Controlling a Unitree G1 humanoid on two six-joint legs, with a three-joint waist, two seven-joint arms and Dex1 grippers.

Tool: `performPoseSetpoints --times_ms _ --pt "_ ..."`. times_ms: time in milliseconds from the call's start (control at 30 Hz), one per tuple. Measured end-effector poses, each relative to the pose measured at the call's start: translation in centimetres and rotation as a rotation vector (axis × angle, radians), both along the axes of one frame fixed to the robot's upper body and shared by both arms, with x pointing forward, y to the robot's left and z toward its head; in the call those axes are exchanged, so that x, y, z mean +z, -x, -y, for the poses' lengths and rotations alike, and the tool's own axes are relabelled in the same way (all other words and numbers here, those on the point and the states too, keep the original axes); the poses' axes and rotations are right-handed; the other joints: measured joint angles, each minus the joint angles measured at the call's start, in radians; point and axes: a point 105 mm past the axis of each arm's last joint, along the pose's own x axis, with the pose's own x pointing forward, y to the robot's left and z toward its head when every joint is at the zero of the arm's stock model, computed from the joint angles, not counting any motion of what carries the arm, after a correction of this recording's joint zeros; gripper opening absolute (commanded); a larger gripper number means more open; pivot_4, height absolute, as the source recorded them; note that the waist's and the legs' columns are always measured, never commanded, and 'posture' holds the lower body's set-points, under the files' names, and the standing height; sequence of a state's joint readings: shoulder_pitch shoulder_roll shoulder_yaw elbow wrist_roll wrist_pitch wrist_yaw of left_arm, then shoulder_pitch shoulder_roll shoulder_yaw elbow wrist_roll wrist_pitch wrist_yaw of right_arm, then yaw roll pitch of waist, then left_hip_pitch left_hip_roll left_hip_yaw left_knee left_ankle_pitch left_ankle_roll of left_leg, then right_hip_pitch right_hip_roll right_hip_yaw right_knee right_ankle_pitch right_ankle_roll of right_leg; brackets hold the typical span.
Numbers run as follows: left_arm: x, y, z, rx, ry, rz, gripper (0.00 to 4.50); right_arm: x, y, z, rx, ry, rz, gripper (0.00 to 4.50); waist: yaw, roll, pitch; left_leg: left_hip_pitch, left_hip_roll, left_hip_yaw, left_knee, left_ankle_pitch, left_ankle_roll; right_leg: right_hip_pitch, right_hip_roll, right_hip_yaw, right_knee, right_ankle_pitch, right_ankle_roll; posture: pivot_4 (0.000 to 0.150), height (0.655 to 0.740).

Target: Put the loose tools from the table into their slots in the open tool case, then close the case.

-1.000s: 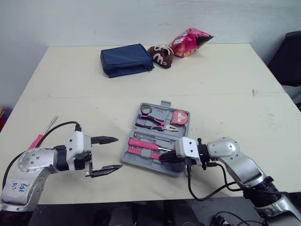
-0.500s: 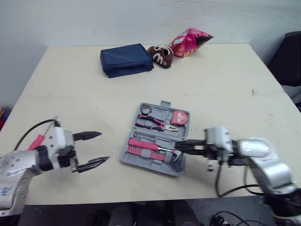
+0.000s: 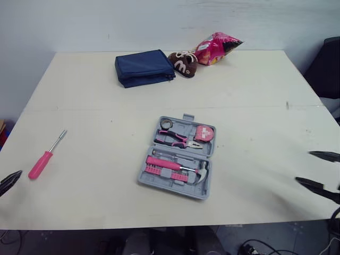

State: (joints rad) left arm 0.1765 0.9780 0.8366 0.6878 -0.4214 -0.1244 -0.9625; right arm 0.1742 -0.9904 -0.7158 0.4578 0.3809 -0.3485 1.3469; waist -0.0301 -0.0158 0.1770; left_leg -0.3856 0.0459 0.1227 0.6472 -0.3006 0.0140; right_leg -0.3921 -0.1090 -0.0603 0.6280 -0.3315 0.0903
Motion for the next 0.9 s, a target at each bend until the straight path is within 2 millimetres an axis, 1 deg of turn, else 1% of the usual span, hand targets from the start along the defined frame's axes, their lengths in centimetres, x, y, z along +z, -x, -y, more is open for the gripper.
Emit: performPoseSetpoints --times_ms 33,67,100,167,200,267,367,400,433,467,567,633,733,800,867,900 --pt "-0.2 0.7 -0.9 0.051 0.005 0.003 4.50 0.0 0.8 1.5 -0.062 0.018 0.003 4.47 -0.001 0.000 0.000 0.000 0.001 0.000 -0.001 0.000 -0.001 0.000 0.000 0.001 0.000 0.000 0.000 0.150 0.7400" --pt "-0.4 1.3 -1.6 0.089 0.010 0.005 4.50 -0.1 1.5 2.6 -0.102 0.035 0.006 4.47 -0.002 0.000 0.000 0.001 0.001 -0.001 -0.001 -0.001 -0.002 0.000 0.000 0.002 0.000 0.000 0.000 0.150 0.7400" --pt "-0.6 1.7 -2.0 0.111 0.013 0.002 4.50 -0.2 1.8 3.2 -0.132 0.038 0.014 4.47 -0.003 0.000 0.000 0.001 0.001 -0.002 -0.001 -0.003 -0.006 0.000 0.000 0.004 0.000 0.000 -0.001 0.150 0.7400" --pt "-1.1 2.2 -2.2 0.129 0.018 -0.007 4.50 -0.4 2.3 4.0 -0.176 0.023 0.029 4.47 -0.008 0.000 0.000 0.002 0.002 -0.002 -0.002 -0.003 -0.009 0.000 0.000 0.007 0.001 0.000 -0.001 0.150 0.7400" --pt "-1.2 2.3 -2.2 0.127 0.014 -0.008 4.50 -0.4 2.3 4.1 -0.185 0.013 0.034 4.47 -0.012 0.000 0.000 0.002 0.002 -0.002 -0.002 -0.003 -0.009 0.000 0.000 0.007 0.001 -0.001 -0.001 0.150 0.7400" --pt "-1.1 2.2 -2.1 0.116 0.011 -0.002 4.50 -0.3 2.2 3.7 -0.165 0.000 0.045 4.47 -0.016 0.001 -0.001 0.002 0.002 -0.002 -0.002 -0.003 -0.010 0.000 0.000 0.007 0.002 -0.001 -0.001 0.150 0.7400" --pt "-1.0 1.7 -1.6 0.076 0.019 0.004 4.50 -0.1 1.0 1.7 -0.088 -0.052 0.089 4.47 -0.025 0.001 -0.001 0.002 0.002 -0.002 -0.003 -0.003 -0.010 0.001 0.000 0.007 0.002 -0.001 -0.001 0.150 0.7400" --pt "-1.1 1.2 -1.1 0.047 0.025 0.007 4.50 0.2 0.3 0.7 -0.051 -0.078 0.114 4.47 -0.025 0.002 -0.001 0.002 0.002 -0.002 -0.003 -0.002 -0.010 0.000 0.000 0.007 0.002 -0.001 -0.001 0.150 0.7400" --pt "-1.1 1.0 -0.8 0.033 0.027 0.006 4.50 0.2 0.1 0.2 -0.034 -0.088 0.124 4.47 -0.025 0.002 -0.001 0.002 0.002 -0.002 -0.003 -0.002 -0.010 0.000 0.000 0.007 0.002 -0.001 -0.001 0.150 0.7400" --pt "-1.0 0.5 -0.2 -0.003 0.031 0.004 4.50 0.5 -0.4 -1.0 0.002 -0.116 0.146 4.47 -0.025 0.002 -0.001 0.002 0.002 -0.002 -0.003 -0.002 -0.010 0.000 0.000 0.007 0.002 -0.001 -0.001 0.150 0.7400" --pt "-0.8 -1.3 1.6 -0.094 0.053 0.003 4.50 1.3 -1.4 -5.7 0.167 -0.193 0.211 4.47 -0.022 0.002 -0.001 0.002 0.002 -0.003 -0.002 -0.002 -0.010 0.000 0.000 0.007 0.004 -0.001 -0.001 0.150 0.7400" --pt "-0.7 -2.2 2.5 -0.126 0.086 -0.021 4.50 1.9 -1.9 -8.8 0.270 -0.238 0.233 4.47 -0.022 0.002 -0.001 0.002 0.002 -0.003 -0.001 0.001 -0.005 0.000 0.000 0.007 0.005 -0.001 -0.001 0.150 0.7400" --pt "-1.3 -3.4 3.4 -0.137 0.160 -0.086 4.50 3.5 -2.4 -13.3 0.412 -0.304 0.287 4.47 -0.020 0.002 -0.001 0.002 0.001 -0.003 -0.001 0.002 -0.004 0.000 0.000 0.007 0.006 -0.001 -0.001 0.150 0.7400" --pt "-1.7 -4.1 3.9 -0.134 0.193 -0.113 4.50 4.2 -2.4 -15.5 0.484 -0.337 0.310 4.47 -0.019 0.001 -0.001 0.002 0.001 -0.003 -0.001 0.002 -0.004 0.000 0.000 0.006 0.006 -0.001 -0.001 0.150 0.7400" --pt "-2.1 -5.2 4.3 -0.120 0.212 -0.145 4.50 5.0 -2.5 -18.4 0.574 -0.387 0.334 4.47 -0.016 0.001 -0.001 0.002 0.001 -0.003 0.000 0.002 -0.004 0.000 0.000 0.005 0.007 -0.001 -0.001 0.150 0.7400" --pt "-2.4 -6.4 4.9 -0.127 0.202 -0.171 4.50 5.6 -2.4 -20.6 0.653 -0.417 0.347 4.47 -0.013 0.001 -0.001 0.001 0.001 -0.003 0.000 0.002 -0.004 -0.001 0.000 0.005 0.008 -0.001 -0.001 0.150 0.7400"
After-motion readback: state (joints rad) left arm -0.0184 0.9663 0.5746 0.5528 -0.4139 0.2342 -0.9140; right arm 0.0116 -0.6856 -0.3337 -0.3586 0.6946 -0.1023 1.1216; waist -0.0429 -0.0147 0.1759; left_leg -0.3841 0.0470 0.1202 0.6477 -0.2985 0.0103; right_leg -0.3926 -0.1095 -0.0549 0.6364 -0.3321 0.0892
